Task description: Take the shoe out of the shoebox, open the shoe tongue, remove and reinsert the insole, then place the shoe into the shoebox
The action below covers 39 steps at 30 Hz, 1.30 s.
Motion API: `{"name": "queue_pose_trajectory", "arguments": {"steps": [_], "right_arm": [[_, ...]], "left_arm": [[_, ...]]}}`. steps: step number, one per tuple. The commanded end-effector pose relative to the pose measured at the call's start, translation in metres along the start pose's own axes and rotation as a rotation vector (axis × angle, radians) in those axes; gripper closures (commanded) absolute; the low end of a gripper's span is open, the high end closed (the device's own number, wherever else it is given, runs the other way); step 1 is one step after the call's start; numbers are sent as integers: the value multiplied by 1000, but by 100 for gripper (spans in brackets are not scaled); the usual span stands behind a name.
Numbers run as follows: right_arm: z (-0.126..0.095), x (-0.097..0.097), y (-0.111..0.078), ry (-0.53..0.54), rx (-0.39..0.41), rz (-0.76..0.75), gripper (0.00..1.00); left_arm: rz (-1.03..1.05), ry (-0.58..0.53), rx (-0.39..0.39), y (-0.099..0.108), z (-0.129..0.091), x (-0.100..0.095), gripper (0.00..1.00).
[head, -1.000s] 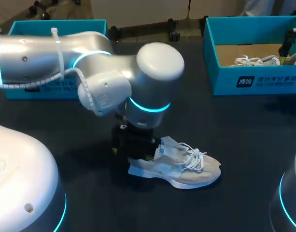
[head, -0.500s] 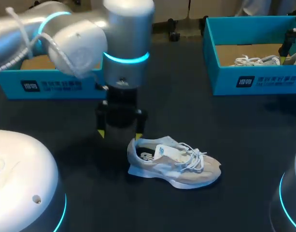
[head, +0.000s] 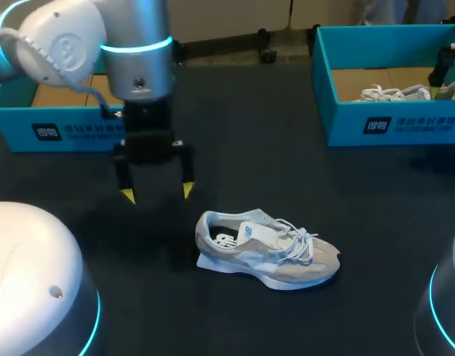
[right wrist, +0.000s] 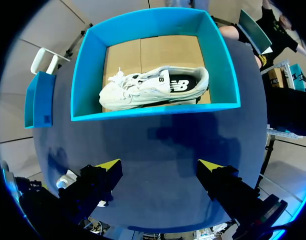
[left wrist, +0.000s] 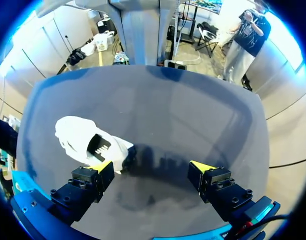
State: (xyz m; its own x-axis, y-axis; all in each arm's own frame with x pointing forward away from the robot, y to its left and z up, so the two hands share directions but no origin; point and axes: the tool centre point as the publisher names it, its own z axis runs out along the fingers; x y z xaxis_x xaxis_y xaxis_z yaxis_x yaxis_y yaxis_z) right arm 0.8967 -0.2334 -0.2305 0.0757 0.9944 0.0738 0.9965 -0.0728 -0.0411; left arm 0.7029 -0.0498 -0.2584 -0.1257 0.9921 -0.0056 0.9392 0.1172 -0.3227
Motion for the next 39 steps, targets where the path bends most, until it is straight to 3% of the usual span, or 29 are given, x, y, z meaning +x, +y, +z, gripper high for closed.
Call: {"name": "queue_pose_trajectory", "arguments": {"steps": [1, 9, 12, 14, 15, 20, 22, 23, 25, 37, 39], "right_arm": [[0, 0, -1, 1, -2, 0, 0], [0, 0, -1, 1, -2, 0, 0], [0, 0, -1, 1, -2, 0, 0], [0, 0, -1, 1, -2, 0, 0], [0, 0, -1, 1, -2, 0, 0], [0, 0, -1, 1, -2, 0, 0], [0, 0, -1, 1, -2, 0, 0], [0, 0, -1, 1, -2, 0, 0], [0, 0, -1, 1, -2, 0, 0], [0, 0, -1, 1, -2, 0, 0], [0, 0, -1, 1, -2, 0, 0]], "left_arm": [[1, -89, -6, -2, 1, 7, 0], [1, -89, -6, -2, 1, 7, 0], [-173, -151, 20, 4, 7, 17, 0], [-348, -209, 105, 11, 6, 22, 0], [-437, -227, 205, 16, 4, 26, 0], [-666, -371, 351, 26, 0, 42, 0], [-735, -388, 444, 26, -1, 45, 0], [-798, -386, 527, 25, -1, 47, 0], [-853, -335, 573, 17, 3, 50, 0], [-853, -335, 573, 17, 3, 50, 0], [-914, -394, 604, 17, 11, 48, 0]]}}
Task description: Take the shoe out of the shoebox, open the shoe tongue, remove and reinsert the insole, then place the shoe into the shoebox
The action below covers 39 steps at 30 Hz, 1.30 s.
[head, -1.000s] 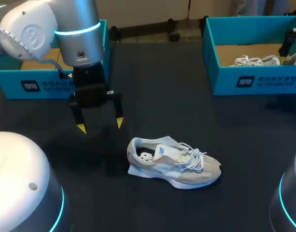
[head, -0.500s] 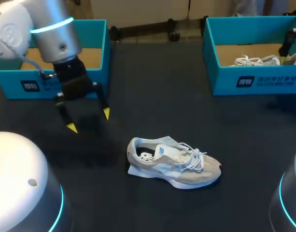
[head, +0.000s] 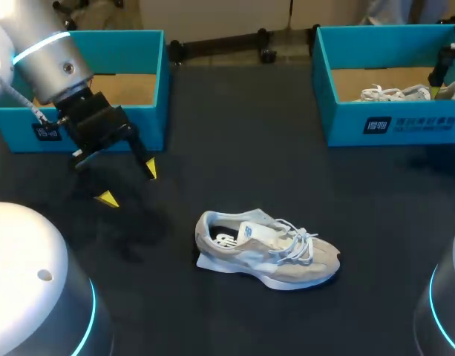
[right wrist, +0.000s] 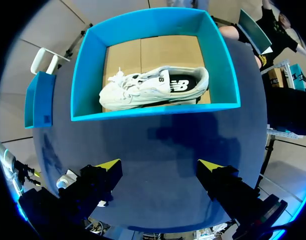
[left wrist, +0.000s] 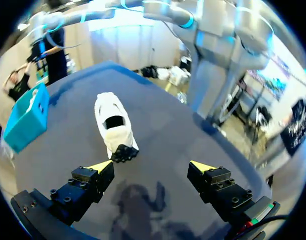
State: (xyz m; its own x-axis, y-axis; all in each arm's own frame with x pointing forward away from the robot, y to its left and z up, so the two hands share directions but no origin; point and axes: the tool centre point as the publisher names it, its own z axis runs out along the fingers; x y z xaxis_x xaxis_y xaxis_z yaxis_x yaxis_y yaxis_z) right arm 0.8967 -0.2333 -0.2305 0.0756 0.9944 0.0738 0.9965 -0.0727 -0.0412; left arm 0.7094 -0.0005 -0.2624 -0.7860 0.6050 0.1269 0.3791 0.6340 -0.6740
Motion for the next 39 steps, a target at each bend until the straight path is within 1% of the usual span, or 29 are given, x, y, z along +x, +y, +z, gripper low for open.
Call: {"name": "queue_pose_trajectory", "arguments": {"steps": [1, 2, 3, 4, 5, 6, 7, 8, 9, 10, 11, 12, 13, 16, 18, 19, 29, 30, 32, 33, 34, 35, 39], "right_arm": [[0, 0, -1, 1, -2, 0, 0], [0, 0, -1, 1, -2, 0, 0], [0, 0, -1, 1, -2, 0, 0], [0, 0, -1, 1, -2, 0, 0], [0, 0, -1, 1, -2, 0, 0], [0, 0, -1, 1, -2, 0, 0], [0, 0, -1, 1, -2, 0, 0], [0, 0, -1, 1, -2, 0, 0], [0, 0, -1, 1, -2, 0, 0], [0, 0, -1, 1, -2, 0, 0], [0, 0, -1, 1, -2, 0, 0], [0, 0, -1, 1, -2, 0, 0], [0, 0, -1, 1, -2, 0, 0], [0, 0, -1, 1, -2, 0, 0], [0, 0, -1, 1, -2, 0, 0], [0, 0, -1, 1, -2, 0, 0], [0, 0, -1, 1, -2, 0, 0], [0, 0, -1, 1, -2, 0, 0], [0, 0, -1, 1, -2, 0, 0], [0, 0, -1, 1, -2, 0, 0], [0, 0, -1, 1, -2, 0, 0], [0, 0, -1, 1, -2, 0, 0], [0, 0, -1, 1, -2, 0, 0]], "left_arm": [[-194, -99, 190, 10, 12, 1, 0], [-206, -119, 198, 11, 14, 1, 0], [-275, -253, 231, 15, 19, -2, 0], [-297, -298, 250, 15, 21, -3, 0], [-316, -311, 271, 16, 22, -4, 0], [-332, -352, 309, 16, 26, -4, 0], [-344, -380, 328, 17, 28, -4, 0], [-346, -373, 348, 17, 29, -4, 0], [-356, -392, 378, 18, 31, -2, 0], [-367, -422, 388, 19, 34, -3, 0], [-364, -412, 397, 20, 37, -2, 0], [-377, -434, 416, 20, 39, -2, 0], [-374, -449, 414, 20, 42, -2, 0], [-377, -492, 446, 20, 49, 0, 0], [-419, -565, 458, 20, 52, -1, 0], [-460, -583, 428, 20, 51, -2, 0], [-460, -583, 428, 20, 51, -2, 0], [-428, -574, 408, 24, 58, -1, 0], [-430, -577, 420, 28, 64, -3, 0], [-381, -565, 430, 32, 70, -3, 0], [-383, -576, 434, 34, 73, -5, 0], [-374, -552, 442, 35, 74, -5, 0], [-317, -560, 456, 43, 85, -8, 0]]}}
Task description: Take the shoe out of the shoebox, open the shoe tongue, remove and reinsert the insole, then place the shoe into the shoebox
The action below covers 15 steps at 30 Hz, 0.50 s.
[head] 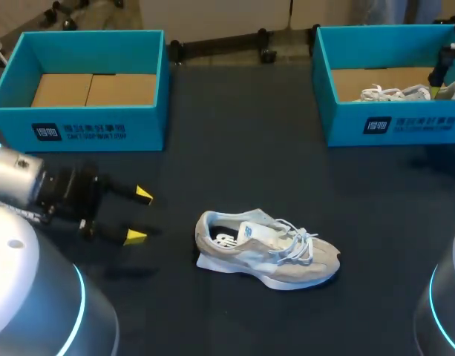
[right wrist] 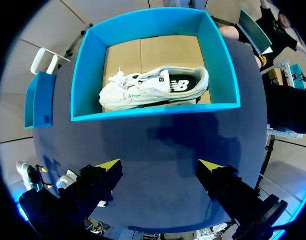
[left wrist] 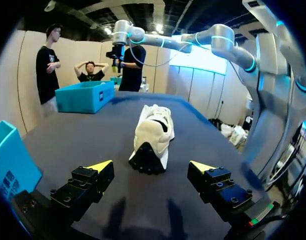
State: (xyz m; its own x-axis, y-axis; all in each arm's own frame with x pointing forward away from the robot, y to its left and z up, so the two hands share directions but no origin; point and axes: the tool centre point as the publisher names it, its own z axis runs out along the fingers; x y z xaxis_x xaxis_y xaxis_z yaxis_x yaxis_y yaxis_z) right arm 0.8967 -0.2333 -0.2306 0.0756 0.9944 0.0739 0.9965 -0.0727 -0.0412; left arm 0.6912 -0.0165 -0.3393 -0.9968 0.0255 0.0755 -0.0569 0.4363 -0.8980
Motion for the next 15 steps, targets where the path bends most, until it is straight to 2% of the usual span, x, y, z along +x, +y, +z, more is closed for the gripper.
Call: {"name": "queue_pose_trajectory", "arguments": {"steps": [1, 15], "right_arm": [[0, 0, -1, 1, -2, 0, 0], [0, 0, -1, 1, -2, 0, 0]], "left_arm": [[15, -23, 35, 14, 10, 0, 0], [28, 13, 38, 27, 30, -7, 0]]}}
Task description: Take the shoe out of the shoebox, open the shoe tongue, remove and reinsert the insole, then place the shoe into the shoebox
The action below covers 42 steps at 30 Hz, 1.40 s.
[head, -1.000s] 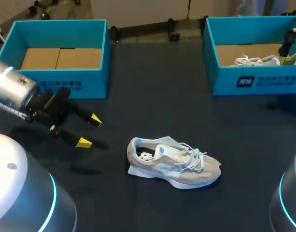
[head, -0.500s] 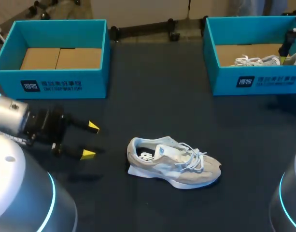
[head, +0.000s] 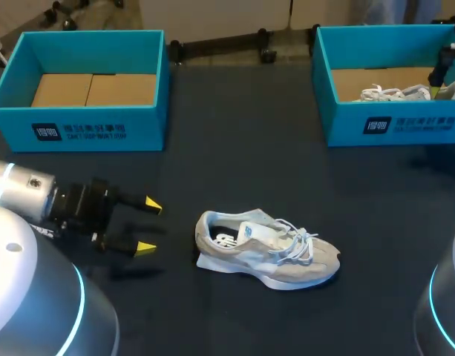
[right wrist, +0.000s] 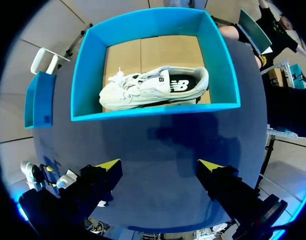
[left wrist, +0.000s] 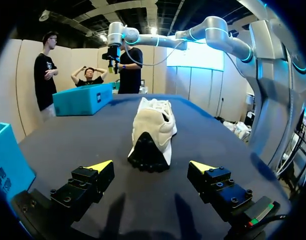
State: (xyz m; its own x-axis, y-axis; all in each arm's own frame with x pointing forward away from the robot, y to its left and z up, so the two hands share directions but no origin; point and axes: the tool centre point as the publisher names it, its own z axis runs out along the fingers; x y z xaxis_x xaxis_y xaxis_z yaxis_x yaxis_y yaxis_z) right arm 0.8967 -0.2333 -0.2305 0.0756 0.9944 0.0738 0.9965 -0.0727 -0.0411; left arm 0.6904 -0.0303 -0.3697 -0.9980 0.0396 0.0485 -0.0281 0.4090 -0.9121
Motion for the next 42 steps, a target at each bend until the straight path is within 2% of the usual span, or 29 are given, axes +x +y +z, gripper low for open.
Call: {"name": "queue_pose_trajectory", "arguments": {"steps": [1, 10, 28, 42], "right_arm": [[0, 0, -1, 1, -2, 0, 0], [0, 0, -1, 1, -2, 0, 0], [0, 0, -1, 1, -2, 0, 0], [0, 0, -1, 1, -2, 0, 0]], "left_arm": [[-5, 23, 15, 8, 6, -6, 0], [-12, 19, 27, 11, 17, -9, 0], [-19, 70, 38, 23, 7, -11, 0], [3, 123, 61, 20, 31, -19, 0]]}}
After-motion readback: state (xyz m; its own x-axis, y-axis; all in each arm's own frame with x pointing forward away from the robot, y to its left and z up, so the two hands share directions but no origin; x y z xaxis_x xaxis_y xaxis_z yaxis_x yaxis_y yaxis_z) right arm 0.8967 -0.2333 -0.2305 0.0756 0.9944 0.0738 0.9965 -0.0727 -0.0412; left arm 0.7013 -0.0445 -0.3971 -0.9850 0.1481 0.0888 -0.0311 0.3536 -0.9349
